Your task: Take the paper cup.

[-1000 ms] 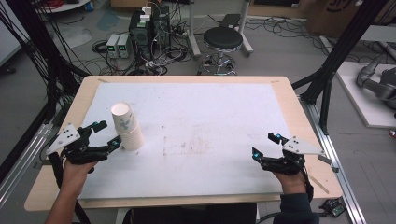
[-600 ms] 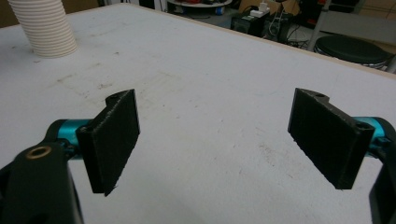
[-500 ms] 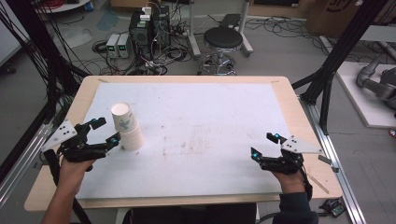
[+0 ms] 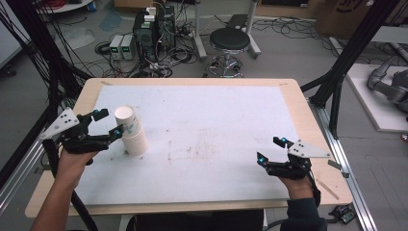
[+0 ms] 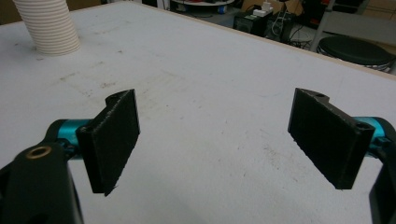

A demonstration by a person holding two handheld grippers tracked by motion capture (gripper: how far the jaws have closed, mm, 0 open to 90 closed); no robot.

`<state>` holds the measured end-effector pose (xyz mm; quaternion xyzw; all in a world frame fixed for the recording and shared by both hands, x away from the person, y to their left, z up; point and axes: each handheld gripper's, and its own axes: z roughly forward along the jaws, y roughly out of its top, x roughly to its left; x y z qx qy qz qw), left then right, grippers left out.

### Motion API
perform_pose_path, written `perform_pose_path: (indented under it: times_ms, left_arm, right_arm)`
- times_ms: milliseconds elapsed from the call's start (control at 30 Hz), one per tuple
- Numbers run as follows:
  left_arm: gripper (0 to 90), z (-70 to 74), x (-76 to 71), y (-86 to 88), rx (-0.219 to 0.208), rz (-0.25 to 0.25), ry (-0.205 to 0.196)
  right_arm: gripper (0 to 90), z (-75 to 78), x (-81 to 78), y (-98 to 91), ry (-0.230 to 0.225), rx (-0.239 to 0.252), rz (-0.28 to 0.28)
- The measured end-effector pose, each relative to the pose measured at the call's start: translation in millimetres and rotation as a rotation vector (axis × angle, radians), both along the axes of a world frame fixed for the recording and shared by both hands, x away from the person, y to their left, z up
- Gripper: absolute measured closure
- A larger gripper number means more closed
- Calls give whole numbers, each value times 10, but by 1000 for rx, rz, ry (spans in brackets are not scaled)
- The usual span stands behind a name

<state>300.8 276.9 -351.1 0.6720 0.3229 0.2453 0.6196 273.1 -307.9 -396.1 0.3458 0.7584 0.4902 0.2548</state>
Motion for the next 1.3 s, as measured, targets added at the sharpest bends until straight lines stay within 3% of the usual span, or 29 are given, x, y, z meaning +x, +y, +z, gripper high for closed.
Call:
perform_pose_path:
  times_ms: [333,667,800,933,1300]
  left_arm:
    - [156,46,227,-94,54,11,67]
    - [178,-4,393,-169,92,21,139]
    - [220,-15,410,-172,96,10,147]
    - [329,-23,418,-178,108,-2,150]
    - [340,50,408,-158,97,-19,120]
  right_arm:
    - [168,2,-1,2,3,-1,3]
    - [168,-4,1,5,7,-2,2]
    - [168,-6,3,3,5,-4,3]
    - [168,-11,6,2,8,-5,1]
    - [168,-13,14,0,12,-2,1]
